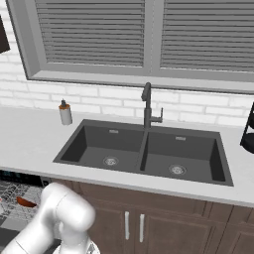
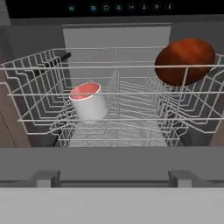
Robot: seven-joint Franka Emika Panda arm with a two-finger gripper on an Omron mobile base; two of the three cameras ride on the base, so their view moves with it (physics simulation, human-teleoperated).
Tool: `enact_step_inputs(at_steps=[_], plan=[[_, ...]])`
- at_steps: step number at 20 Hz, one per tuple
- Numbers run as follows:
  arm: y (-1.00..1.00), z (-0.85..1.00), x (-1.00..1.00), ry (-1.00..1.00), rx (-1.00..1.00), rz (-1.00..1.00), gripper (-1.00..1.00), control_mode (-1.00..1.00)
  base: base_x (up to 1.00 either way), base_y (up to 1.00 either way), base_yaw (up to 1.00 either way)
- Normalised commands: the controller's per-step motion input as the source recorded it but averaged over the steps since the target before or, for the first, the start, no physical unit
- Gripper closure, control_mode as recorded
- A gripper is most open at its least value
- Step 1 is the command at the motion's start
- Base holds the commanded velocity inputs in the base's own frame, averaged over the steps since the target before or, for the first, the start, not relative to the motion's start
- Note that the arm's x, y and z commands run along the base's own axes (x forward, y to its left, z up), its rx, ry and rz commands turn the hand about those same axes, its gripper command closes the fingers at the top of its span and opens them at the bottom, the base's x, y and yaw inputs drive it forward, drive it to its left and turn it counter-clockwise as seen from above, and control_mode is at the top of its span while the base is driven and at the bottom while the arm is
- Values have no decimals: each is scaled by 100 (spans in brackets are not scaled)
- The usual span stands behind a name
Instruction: Pick up the cup and bowl from the counter, place them in the dishwasher, and close the dishwasher door.
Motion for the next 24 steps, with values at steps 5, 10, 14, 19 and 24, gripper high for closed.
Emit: enact_step_inputs(at_steps=[5, 10, 14, 19, 24], plan=[[81, -78, -73, -2, -5, 8, -100, -100, 0, 0, 0], [15, -98, -35, -4, -2, 1, -100, -100, 0, 0, 0], [-1, -100, -22, -13, 0, -4, -100, -100, 0, 0, 0], [-6, -85, -1, -23, 0, -6, -100, -100, 0, 0, 0], [-16, -74, 0, -30, 0, -8, -100, -100, 0, 0, 0]])
